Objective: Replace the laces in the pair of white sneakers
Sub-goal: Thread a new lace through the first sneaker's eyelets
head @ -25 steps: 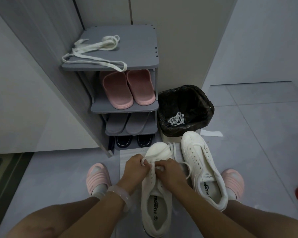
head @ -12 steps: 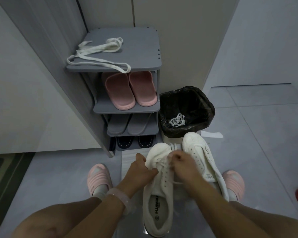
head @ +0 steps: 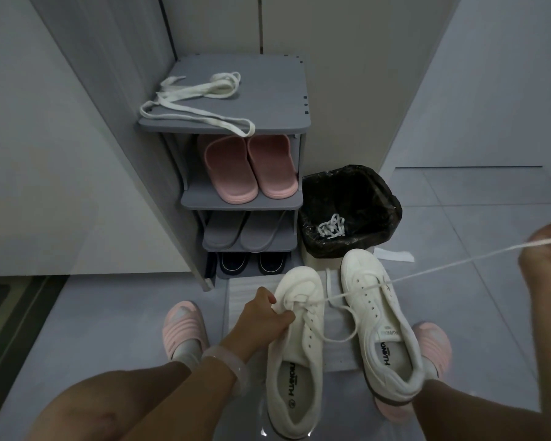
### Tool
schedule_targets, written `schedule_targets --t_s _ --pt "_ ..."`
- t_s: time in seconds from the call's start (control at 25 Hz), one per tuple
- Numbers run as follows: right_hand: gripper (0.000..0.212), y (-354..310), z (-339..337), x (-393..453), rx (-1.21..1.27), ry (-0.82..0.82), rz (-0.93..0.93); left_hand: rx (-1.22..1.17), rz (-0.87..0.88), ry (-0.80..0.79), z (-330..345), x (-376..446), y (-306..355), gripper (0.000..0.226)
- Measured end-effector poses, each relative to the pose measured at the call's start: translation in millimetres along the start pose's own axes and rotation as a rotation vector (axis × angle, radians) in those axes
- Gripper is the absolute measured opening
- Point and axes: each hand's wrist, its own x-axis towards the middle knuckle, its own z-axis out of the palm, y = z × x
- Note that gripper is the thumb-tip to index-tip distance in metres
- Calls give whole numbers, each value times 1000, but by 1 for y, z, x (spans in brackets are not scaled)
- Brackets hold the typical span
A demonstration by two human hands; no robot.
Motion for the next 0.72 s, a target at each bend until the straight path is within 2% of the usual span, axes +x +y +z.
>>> schedule_targets --t_s 0.04,0.08,0.12,0.16,0.2,0.28,0.32,0.4,0.52,0.64,0.72 --pt "16 -4 16 -22 -24 16 -100 8 6 -5 1 1 -1 29" --pt "20 -9 33 -32 -217 74 -201 10 14 1 3 2 -1 26" --pt "25 -17 56 -52 -48 -26 -266 7 24 25 5 5 -1 23" --pt "27 -22 85 -71 -158 -150 -230 3 39 62 6 7 -1 19" --pt "24 -7 111 -86 -375 -290 -233 5 59 104 8 10 0 16" --pt "18 36 149 -125 -977 -546 -346 41 113 161 9 16 2 10" --pt "18 63 152 -133 -1186 -659 -407 71 143 173 9 18 3 10" --pt "27 96 155 -147 -1493 -773 -387 103 192 187 8 21 3 11" --pt "26 108 160 -154 -1571 -705 -433 132 217 172 5 22 2 15" --pt "22 113 164 -164 -1583 -685 -512 259 251 162 6 22 1 15" --pt "18 116 164 -167 -1539 -680 -519 294 205 205 4 20 1 22"
